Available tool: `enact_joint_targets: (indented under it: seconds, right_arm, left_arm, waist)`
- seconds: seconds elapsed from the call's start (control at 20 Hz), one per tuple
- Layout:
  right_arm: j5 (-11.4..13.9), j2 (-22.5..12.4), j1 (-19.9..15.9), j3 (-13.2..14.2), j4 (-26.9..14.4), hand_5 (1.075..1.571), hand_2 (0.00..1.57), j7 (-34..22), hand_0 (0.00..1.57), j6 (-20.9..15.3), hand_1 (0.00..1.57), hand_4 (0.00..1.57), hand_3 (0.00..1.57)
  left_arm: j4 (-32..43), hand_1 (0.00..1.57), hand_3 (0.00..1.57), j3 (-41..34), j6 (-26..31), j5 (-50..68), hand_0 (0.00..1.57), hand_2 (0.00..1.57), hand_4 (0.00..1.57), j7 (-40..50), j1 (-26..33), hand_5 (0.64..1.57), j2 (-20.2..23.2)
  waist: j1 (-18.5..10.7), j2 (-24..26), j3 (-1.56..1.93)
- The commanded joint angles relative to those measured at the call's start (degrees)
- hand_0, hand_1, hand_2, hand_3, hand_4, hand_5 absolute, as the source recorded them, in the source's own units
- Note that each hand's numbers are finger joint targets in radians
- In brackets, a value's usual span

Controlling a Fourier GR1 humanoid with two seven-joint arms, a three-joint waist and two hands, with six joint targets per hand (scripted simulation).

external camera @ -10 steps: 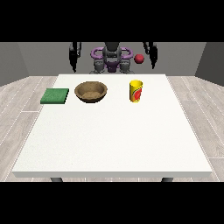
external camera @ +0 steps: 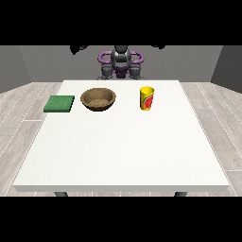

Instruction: Pick the cup and pour the ball into the bowl, then pick the bowl and place it on the pad

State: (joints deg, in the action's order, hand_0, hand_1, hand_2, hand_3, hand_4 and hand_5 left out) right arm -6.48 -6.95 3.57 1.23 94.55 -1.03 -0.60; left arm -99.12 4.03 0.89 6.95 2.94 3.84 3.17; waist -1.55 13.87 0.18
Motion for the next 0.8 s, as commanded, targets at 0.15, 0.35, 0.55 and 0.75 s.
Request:
enact_joint_targets:
  seconds: [0.15, 0.35, 0.55, 0.75]
  right_arm:
    - [-1.14, 0.62, -0.97, 2.76, 0.40, 1.566, 0.00, 5.55, 0.00, 0.69, 0.00, 0.00, 0.00]
    - [-0.92, 1.22, -2.96, 1.98, -1.47, 1.566, 0.00, 7.06, 0.00, 1.71, 0.00, 0.00, 0.00]
    - [-2.06, -0.88, -7.08, 4.77, -6.49, 1.563, 0.00, 12.99, 0.00, 4.55, 0.00, 0.00, 0.00]
    - [-2.99, -2.53, -16.23, 6.22, -7.69, 1.563, 0.00, 11.58, 0.00, 4.65, 0.00, 0.00, 0.00]
  left_arm:
    - [-5.03, 0.00, 0.00, 6.65, -3.74, -0.42, 0.00, 0.00, 0.00, -8.08, 4.54, 1.507, -3.10]
    - [-6.99, 0.00, 0.00, 3.44, -5.98, -3.39, 0.00, 0.00, 0.00, -2.31, -5.35, 1.453, -1.65]
    - [-0.32, 0.00, 0.00, 3.12, -3.65, -4.70, 0.00, 0.00, 0.00, -10.78, -6.00, 1.376, -1.35]
    - [5.06, 0.00, 0.00, -5.55, -3.44, -3.54, 0.00, 0.00, 0.00, -10.46, -18.38, 1.296, 3.55]
  waist:
    - [-0.46, -6.95, -0.18]
    - [0.96, -10.91, -0.17]
    - [0.89, -17.27, -0.17]
    - [2.51, -25.88, -0.18]
